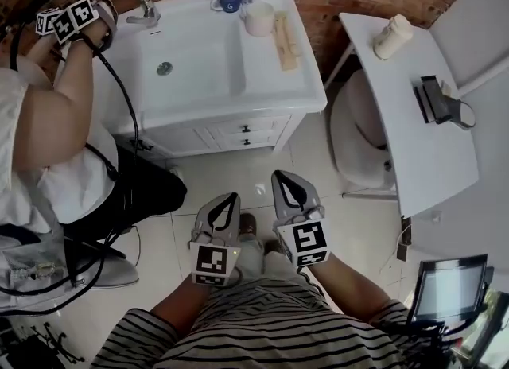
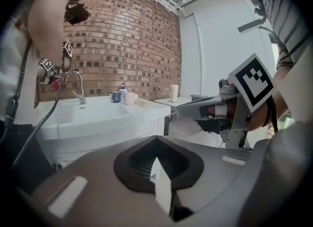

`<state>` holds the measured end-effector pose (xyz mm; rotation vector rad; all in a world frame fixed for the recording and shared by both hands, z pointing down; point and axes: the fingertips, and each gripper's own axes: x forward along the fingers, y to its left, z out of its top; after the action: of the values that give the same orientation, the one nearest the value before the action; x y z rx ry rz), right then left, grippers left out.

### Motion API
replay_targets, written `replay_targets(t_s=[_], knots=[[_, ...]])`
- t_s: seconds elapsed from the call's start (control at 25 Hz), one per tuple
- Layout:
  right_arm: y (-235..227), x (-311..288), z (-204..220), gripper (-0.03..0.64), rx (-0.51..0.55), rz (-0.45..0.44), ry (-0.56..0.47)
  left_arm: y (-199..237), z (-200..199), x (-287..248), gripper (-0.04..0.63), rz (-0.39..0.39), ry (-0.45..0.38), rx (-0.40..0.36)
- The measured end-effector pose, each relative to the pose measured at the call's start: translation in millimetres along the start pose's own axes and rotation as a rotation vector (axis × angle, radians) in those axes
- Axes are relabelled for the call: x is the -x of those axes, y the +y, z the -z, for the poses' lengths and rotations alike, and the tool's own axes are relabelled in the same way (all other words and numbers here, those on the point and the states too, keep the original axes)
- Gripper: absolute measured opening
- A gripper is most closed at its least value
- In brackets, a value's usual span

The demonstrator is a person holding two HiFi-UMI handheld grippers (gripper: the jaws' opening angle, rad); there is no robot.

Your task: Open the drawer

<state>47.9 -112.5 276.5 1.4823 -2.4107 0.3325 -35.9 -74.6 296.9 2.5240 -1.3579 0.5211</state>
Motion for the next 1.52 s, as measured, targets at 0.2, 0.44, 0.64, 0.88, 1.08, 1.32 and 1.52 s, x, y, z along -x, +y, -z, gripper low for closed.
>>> replay_targets(t_s=[0.2,0.44,0.64,0.88,1.08,1.32,1.52], knots=[[-1.1,-66.6,73.6,0.002,0.039,-0.05,0.025,19.2,49.4,-35.8,0.015,-0.071,-0.051,-0.025],[-10.0,-151.3,167.0,0.059,0.007,-0.019,0.031,48.1,123.7,-62.7,0.015,-0.156,-0.077,0.039],[-22.3,-221.0,211.4,0.144,0.03,0.034,0.022,59.9,177.5,-79.7,0.015,-0.155,-0.022,-0.028],[-30.3,-265.8,209.9,0.172,0.045,0.096,-0.009,69.9,198.9,-83.0,0.015,-0.163,-0.007,-0.009],[-32.1,-274.3,207.2,0.175,0.064,0.153,-0.034,80.8,207.1,-79.4,0.015,-0.185,0.002,0.006],[-35.6,-271.8,208.0,0.225,0.039,0.2,-0.027,88.7,207.3,-76.0,0.015,-0.201,-0.006,0.02],[-44.2,-281.8,207.8,0.222,0.023,0.213,-0.009,91.5,206.8,-73.7,0.015,-0.214,-0.003,0.036]])
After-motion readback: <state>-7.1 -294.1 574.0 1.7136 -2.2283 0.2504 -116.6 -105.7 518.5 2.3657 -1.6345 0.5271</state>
